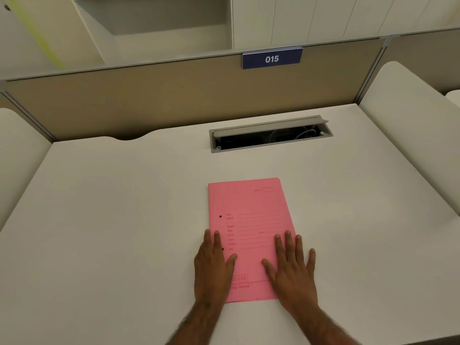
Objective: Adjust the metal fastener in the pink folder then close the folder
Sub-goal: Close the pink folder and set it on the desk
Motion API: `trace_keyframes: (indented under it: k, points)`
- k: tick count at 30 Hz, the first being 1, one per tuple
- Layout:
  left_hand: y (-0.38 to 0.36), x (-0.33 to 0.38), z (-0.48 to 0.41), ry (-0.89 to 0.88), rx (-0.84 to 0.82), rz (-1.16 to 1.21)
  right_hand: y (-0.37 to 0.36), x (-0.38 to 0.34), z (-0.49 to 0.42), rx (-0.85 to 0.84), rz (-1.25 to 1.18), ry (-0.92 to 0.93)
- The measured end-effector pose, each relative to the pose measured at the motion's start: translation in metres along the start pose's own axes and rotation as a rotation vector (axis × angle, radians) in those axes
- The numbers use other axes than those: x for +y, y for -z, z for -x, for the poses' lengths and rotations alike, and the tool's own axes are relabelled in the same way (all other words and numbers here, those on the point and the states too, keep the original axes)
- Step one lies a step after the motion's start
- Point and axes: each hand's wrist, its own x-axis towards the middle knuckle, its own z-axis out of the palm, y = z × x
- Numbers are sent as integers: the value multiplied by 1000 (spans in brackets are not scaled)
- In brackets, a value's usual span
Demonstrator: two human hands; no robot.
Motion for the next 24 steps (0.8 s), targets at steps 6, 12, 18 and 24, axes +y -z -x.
trace_keyframes:
  k: [6, 12, 18, 24]
  points:
    - [19, 20, -4, 377, 46, 388, -2, 1, 1, 8, 11, -5]
    - [34, 16, -13, 503, -12, 793, -2, 1, 1, -18, 15, -10]
    - [55, 18, -1, 491, -46, 1026, 9, -4, -1, -19, -165, -74]
    - [100, -23, -9, 421, 8, 1103, 52, -40, -29, 41, -809, -381]
